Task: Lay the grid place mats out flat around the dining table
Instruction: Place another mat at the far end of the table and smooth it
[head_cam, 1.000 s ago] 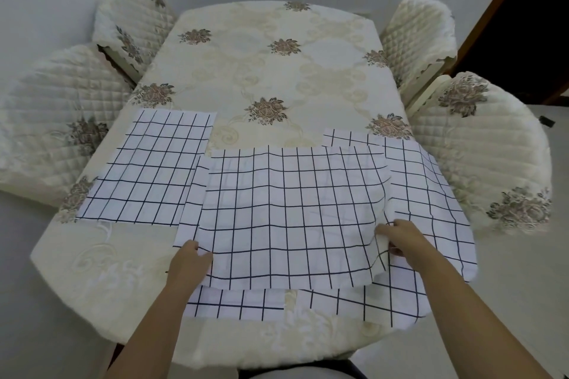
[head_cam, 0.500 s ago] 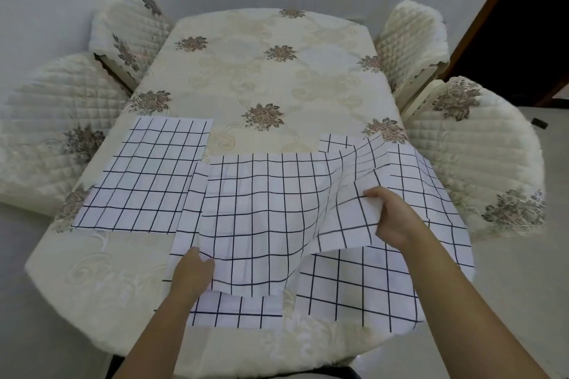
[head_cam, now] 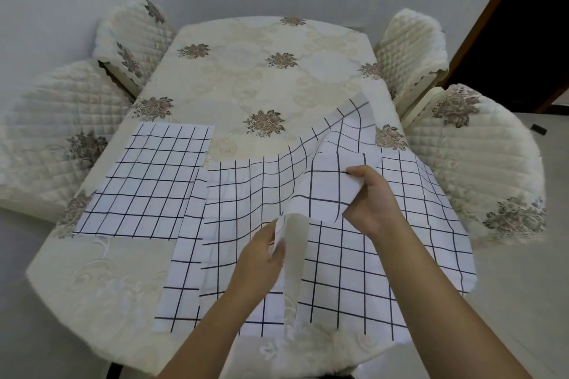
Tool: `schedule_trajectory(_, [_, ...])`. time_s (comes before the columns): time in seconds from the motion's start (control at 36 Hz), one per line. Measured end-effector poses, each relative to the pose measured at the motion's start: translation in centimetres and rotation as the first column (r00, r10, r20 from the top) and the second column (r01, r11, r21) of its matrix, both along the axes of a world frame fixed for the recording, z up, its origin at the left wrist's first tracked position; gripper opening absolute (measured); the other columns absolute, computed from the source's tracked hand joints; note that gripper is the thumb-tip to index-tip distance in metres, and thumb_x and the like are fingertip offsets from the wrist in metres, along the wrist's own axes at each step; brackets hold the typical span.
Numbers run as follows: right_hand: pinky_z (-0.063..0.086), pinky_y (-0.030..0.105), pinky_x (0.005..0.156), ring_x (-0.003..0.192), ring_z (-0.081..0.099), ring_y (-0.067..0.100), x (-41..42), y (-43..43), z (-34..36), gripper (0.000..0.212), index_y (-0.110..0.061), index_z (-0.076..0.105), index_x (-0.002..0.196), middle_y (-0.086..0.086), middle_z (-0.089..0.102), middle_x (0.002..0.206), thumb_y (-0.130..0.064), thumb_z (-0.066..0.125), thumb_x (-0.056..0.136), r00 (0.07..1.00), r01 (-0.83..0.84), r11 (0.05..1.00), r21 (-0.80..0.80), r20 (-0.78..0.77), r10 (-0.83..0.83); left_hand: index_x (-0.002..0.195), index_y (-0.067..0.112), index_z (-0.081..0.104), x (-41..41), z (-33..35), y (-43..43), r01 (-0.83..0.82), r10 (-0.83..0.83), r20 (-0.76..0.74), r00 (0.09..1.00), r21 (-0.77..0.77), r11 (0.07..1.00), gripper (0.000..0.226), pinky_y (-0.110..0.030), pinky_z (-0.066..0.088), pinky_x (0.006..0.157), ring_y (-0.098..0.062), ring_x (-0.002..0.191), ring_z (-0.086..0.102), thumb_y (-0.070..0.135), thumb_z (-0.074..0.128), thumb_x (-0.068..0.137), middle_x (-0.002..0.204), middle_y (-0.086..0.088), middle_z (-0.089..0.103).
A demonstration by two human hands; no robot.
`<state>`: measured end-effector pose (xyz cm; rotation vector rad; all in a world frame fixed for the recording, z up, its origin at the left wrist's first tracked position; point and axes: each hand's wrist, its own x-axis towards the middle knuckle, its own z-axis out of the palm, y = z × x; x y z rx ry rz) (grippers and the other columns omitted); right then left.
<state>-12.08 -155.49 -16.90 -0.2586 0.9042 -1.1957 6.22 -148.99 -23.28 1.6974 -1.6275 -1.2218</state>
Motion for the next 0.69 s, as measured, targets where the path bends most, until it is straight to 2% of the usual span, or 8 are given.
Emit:
schedule_trajectory(0.06, [0.046, 0.041, 0.090, 0.087, 0.064, 0.026, -0.1, 0.1, 0.2, 0.025, -0.004, 0.062, 0.101, 0.010, 0.070, 0.091, -0.011, 0.042, 0.087, 1.000, -0.014, 1.000, -0.019, -0.005, 0.014, 0.115, 0.037, 0.055, 0.2, -0.1, -0.6, -0.069, 0.071, -0.083, 0.994, 0.030, 0.997, 0.028, -0.019, 0.045, 0.068, -0.009, 0.077, 0.057, 0.020, 0.040, 0.098, 0.099, 0.010, 0.061])
schedule_trajectory(0.11, [0.045, 0.043, 0.094, 0.090, 0.063, 0.028, -0.3, 0.1, 0.3, 0.027, -0.005, 0.060, 0.106, 0.011, 0.068, 0.098, -0.011, 0.042, 0.087, 1.000, -0.021, 0.999, -0.032, -0.014, 0.020, 0.125, 0.021, 0.055, 0.4, 0.2, -1.0, -0.160, 0.175, -0.160, 0.971, 0.104, 0.982, 0.036, -0.025, 0.050, 0.063, -0.022, 0.068, 0.058, 0.006, 0.040, 0.096, 0.095, 0.009, 0.063])
schedule_trajectory(0.22, [0.039, 0.046, 0.103, 0.103, 0.058, 0.029, -0.4, 0.1, 0.9, 0.027, -0.007, 0.059, 0.108, 0.011, 0.062, 0.113, -0.010, 0.043, 0.087, 0.999, -0.010, 0.998, -0.059, -0.035, 0.008, 0.130, 0.015, 0.051, 0.8, 0.4, -1.3, -0.189, 0.192, -0.112, 0.975, 0.039, 0.981, 0.047, -0.001, 0.041, 0.056, 0.002, 0.073, 0.051, -0.006, 0.037, 0.092, 0.095, 0.024, 0.053])
schedule_trajectory(0.33, [0.049, 0.039, 0.086, 0.089, 0.064, 0.022, 0.0, -0.2, 1.9, 0.021, -0.010, 0.063, 0.098, 0.005, 0.071, 0.092, -0.012, 0.044, 0.089, 0.997, -0.020, 0.992, -0.125, -0.078, 0.010, 0.111, 0.031, 0.059, 0.6, 0.2, -1.5, -0.040, 0.040, -0.018, 0.999, 0.006, 0.999, 0.035, -0.017, 0.045, 0.063, -0.016, 0.080, 0.057, 0.006, 0.040, 0.095, 0.102, -0.001, 0.064])
schedule_trajectory(0.47, [0.049, 0.029, 0.072, 0.076, 0.060, 0.019, 1.9, -1.0, 2.7, 0.007, -0.010, 0.056, 0.091, 0.004, 0.063, 0.080, -0.012, 0.053, 0.085, 0.980, -0.097, 0.971, -0.217, -0.189, 0.056, 0.075, 0.030, 0.061, -0.3, -0.1, -0.8, 0.117, -0.118, -0.004, 0.993, 0.136, 0.984, 0.040, -0.002, 0.032, 0.043, 0.002, 0.054, 0.044, 0.001, 0.041, 0.093, 0.063, 0.015, 0.056])
schedule_trajectory(0.53, [0.046, 0.029, 0.067, 0.067, 0.061, 0.015, 2.9, -1.3, 2.3, 0.001, -0.013, 0.057, 0.080, 0.000, 0.064, 0.070, -0.012, 0.057, 0.081, 0.949, -0.168, 0.960, -0.226, -0.301, 0.095, 0.056, 0.015, 0.052, -0.5, -0.2, -0.3, 0.142, -0.148, 0.009, 0.989, 0.221, 0.965, 0.042, -0.005, 0.027, 0.039, 0.004, 0.042, 0.032, -0.004, 0.040, 0.091, 0.037, 0.020, 0.042])
schedule_trajectory(0.58, [0.039, 0.027, 0.060, 0.061, 0.055, 0.014, 4.0, -1.3, 1.9, 0.017, -0.018, 0.058, 0.069, -0.002, 0.061, 0.063, -0.010, 0.056, 0.084, 0.885, -0.263, 0.941, -0.211, -0.441, 0.149, 0.050, 0.005, 0.042, -0.5, -0.6, 0.1, 0.159, -0.174, 0.020, 0.985, 0.317, 0.935, 0.040, -0.006, 0.024, 0.040, 0.002, 0.041, 0.030, -0.009, 0.038, 0.088, 0.029, 0.017, 0.037])
schedule_trajectory(0.69, [0.036, 0.030, 0.065, 0.074, 0.049, 0.022, 6.3, -1.2, 0.2, 0.013, -0.018, 0.057, 0.075, 0.006, 0.055, 0.077, -0.012, 0.057, 0.086, 0.728, -0.437, 0.896, -0.083, -0.618, 0.298, 0.051, 0.019, 0.045, 0.5, -1.6, 1.1, 0.182, -0.225, 0.045, 0.973, 0.445, 0.877, 0.044, -0.015, 0.030, 0.051, -0.005, 0.054, 0.033, -0.002, 0.040, 0.089, 0.052, 0.009, 0.039])
